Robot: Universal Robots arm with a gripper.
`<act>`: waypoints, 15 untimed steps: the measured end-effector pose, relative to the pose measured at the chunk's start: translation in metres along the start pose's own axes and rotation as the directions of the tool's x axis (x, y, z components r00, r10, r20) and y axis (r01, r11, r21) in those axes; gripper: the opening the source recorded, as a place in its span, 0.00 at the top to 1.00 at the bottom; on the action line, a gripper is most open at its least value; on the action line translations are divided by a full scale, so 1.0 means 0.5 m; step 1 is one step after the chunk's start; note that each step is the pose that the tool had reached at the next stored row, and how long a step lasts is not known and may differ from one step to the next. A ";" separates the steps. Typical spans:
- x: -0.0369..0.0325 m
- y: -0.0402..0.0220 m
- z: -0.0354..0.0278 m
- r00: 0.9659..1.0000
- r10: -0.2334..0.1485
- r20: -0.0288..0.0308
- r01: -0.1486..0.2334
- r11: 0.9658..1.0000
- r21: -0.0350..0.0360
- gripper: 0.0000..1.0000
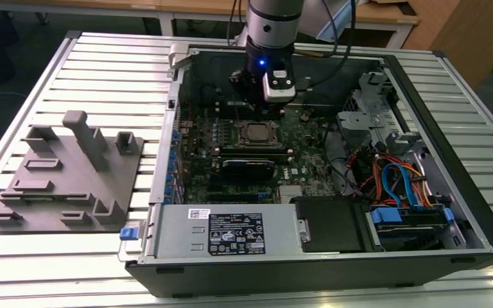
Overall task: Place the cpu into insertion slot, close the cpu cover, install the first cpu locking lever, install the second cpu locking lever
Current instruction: 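Install the first cpu locking lever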
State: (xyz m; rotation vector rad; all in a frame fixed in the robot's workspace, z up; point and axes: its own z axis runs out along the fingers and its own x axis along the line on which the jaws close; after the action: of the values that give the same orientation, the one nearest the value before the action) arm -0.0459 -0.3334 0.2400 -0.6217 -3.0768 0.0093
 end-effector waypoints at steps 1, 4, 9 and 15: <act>0.000 0.000 0.000 1.000 -0.012 0.000 0.012 1.000 0.000 0.90; 0.000 0.000 0.000 0.999 -0.047 0.000 0.047 0.999 0.000 0.90; 0.000 0.000 0.000 0.994 -0.107 0.001 0.107 0.994 0.000 0.90; 0.000 0.000 0.000 0.984 -0.175 0.001 0.175 0.985 0.000 0.90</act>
State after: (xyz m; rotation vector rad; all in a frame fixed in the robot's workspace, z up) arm -0.0462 -0.3334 0.2400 -0.3485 -3.1201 0.0097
